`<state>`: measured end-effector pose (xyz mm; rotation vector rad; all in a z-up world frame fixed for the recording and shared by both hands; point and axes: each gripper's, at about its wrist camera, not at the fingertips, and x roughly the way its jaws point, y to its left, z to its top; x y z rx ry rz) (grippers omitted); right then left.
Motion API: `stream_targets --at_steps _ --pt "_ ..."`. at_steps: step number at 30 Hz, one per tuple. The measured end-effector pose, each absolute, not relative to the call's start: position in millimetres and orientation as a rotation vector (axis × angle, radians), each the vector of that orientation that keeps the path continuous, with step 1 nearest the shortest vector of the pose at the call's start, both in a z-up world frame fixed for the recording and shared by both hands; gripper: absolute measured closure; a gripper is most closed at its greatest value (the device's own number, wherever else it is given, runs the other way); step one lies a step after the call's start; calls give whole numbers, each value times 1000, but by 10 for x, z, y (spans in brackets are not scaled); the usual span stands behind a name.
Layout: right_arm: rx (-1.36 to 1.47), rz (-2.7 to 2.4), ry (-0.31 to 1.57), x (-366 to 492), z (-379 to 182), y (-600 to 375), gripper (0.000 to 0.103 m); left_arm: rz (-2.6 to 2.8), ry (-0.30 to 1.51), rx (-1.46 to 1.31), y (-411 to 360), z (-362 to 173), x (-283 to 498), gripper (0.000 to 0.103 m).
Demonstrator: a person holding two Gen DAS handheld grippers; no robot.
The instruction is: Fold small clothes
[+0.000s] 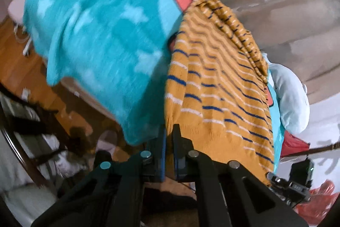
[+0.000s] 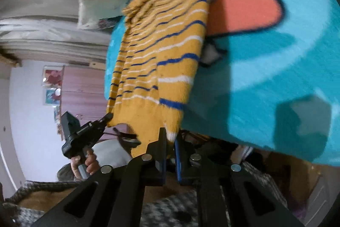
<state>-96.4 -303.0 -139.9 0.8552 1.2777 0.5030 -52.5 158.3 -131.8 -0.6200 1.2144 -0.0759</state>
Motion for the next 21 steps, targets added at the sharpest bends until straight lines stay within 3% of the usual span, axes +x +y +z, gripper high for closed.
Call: stream_targets --at_steps 5,9,11,12,21 --pt "864 477 1306 -955 -1579 -3078 96 -43 1184 -625 1600 -1306 -507 98" --pt "693 435 1296 -866 -1517 -2943 92 -22 1171 -576 1546 -1307 -449 98" --pt "671 414 1334 -831 -1625 -2948 62 -9 1181 -550 1524 -1350 -423 98" --pt "675 410 1357 -809 -1692 -2940 57 -4 1183 -549 1536 -1374 -420 98" --pt "696 504 1360 -691 -1778 -2797 54 37 1204 -573 1635 -1557 -391 98"
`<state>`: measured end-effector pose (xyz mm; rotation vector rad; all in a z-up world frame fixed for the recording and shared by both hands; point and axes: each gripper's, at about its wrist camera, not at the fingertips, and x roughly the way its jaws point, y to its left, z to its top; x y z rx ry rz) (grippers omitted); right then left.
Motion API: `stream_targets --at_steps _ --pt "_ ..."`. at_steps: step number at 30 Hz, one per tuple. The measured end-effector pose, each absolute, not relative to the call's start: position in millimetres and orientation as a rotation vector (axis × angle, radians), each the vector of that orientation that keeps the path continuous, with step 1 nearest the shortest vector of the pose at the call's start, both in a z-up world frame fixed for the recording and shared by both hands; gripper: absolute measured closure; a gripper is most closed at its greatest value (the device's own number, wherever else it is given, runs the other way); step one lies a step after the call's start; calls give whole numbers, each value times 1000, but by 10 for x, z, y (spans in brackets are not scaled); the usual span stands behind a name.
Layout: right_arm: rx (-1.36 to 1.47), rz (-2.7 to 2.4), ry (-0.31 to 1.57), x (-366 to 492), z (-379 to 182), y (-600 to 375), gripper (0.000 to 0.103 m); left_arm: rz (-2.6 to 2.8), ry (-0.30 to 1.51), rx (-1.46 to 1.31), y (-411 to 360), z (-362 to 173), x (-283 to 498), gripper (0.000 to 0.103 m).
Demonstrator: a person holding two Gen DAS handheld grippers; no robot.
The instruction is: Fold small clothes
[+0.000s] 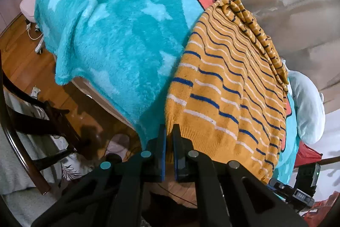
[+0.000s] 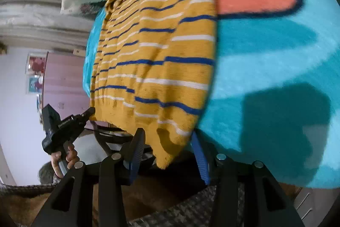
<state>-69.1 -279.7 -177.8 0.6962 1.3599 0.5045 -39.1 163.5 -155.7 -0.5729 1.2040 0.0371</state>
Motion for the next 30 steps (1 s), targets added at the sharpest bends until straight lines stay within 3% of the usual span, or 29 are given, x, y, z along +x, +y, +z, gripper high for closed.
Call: stream_targets --at_steps 4,5,6,18,26,30 --pt "613 549 1381 -610 -1743 -2561 57 37 1201 -576 1629 -1529 -378 98" --pt "596 552 1384 -599 -1719 -2506 79 36 1197 -576 1628 -1509 -378 98" --pt "589 564 1393 -592 -1713 -2491 95 32 1192 -580 1631 -1472 -385 98" --pt "743 639 1139 -299 -938 -2786 96 -56 1047 -605 1635 -742 51 98" --pt "777 527 1002 720 -544 -2997 96 -139 937 -447 1425 -232 1440 103" --pt "763 416 1004 1349 -541 -2978 96 -173 959 -368 1241 -287 2357 103"
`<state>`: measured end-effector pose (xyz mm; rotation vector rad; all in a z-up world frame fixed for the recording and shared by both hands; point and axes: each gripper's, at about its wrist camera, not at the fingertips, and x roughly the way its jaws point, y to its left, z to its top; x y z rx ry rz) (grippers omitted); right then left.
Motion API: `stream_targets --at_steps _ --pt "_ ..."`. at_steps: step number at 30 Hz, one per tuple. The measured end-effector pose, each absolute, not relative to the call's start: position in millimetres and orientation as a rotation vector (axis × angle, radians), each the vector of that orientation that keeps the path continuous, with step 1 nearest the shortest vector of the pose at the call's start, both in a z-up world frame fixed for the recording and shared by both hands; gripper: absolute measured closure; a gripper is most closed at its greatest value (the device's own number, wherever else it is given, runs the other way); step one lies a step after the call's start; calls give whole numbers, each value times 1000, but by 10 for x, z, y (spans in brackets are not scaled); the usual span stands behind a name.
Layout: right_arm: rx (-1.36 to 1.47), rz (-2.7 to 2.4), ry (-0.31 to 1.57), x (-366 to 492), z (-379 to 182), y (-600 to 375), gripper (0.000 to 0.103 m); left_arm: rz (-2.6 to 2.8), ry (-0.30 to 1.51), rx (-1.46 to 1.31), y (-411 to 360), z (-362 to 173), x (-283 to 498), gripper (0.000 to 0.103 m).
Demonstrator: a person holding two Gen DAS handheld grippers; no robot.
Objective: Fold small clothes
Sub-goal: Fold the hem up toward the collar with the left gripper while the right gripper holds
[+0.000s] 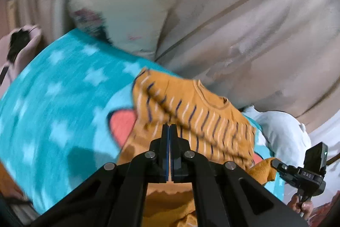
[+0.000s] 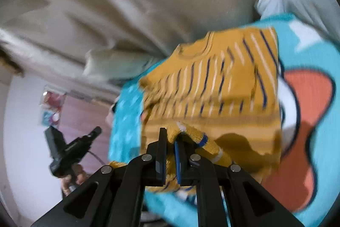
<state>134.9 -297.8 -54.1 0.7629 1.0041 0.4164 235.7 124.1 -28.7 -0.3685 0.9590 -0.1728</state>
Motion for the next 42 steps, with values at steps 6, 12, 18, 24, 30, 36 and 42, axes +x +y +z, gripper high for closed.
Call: stream_targets --at_steps 6,12,18,24,30,36,42 --pt "644 125 1107 2191 -999 -3074 93 -290 978 -275 1164 -517 2728 101" --pt "708 140 1092 2095 -1062 -3145 64 -242 1095 -244 1361 -1068 2701 68" --pt "552 109 1042 1912 -904 -3133 44 -289 1183 -192 1232 -1487 2720 63" --pt "464 114 1065 1907 -1062 -2986 43 -318 1193 -64 833 -1641 2542 95" --pt "163 82 1042 2056 -1179 -2548 43 -272 1139 -130 932 -1420 2352 97" --pt "14 102 965 2059 -1075 -2321 40 -263 1103 -216 1184 -1129 2424 97" --pt "122 168 1077 2228 -1220 -2324 95 -274 1108 -266 1189 -1064 2585 97"
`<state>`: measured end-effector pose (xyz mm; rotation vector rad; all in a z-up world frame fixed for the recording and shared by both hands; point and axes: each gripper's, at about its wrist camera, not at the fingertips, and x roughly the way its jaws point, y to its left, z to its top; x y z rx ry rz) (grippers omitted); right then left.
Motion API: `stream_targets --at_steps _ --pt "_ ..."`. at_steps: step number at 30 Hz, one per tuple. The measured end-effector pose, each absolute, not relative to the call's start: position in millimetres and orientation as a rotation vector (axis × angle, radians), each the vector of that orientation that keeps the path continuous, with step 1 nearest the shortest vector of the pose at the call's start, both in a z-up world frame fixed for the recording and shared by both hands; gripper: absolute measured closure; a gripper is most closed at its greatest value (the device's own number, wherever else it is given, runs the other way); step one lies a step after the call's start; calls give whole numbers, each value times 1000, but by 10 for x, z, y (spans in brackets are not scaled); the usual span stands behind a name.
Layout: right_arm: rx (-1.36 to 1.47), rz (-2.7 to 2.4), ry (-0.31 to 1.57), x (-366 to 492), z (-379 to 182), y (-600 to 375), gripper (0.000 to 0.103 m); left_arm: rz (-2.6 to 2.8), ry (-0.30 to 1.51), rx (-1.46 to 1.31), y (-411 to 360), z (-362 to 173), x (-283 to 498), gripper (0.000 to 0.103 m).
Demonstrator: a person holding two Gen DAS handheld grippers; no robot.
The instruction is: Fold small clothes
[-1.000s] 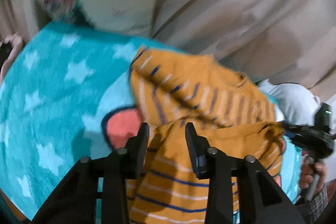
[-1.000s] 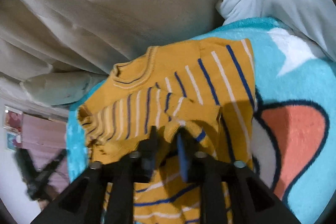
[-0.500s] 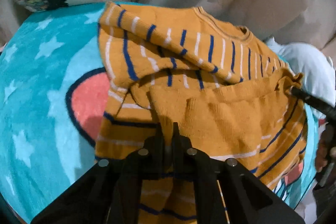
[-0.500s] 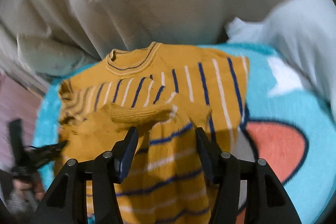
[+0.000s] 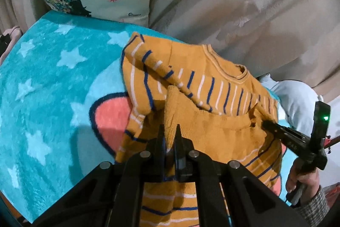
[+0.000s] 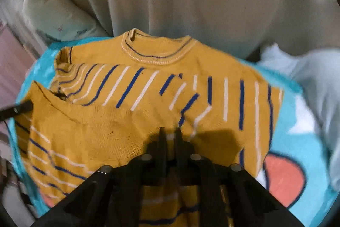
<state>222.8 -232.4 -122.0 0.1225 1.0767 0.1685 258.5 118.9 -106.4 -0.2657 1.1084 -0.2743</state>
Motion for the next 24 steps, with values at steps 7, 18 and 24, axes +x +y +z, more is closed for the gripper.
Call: stream_targets --at_steps 7,18,24 --pt "356 154 939 2266 -710 -2684 96 -293 1076 -301 1166 -911 3051 97" --pt "356 -108 1110 2870 -1487 -2931 86 -294 1152 -196 929 -1360 3708 93" --pt "391 -122 993 2477 -1053 -3098 68 -261 1063 -237 1220 -996 3507 70"
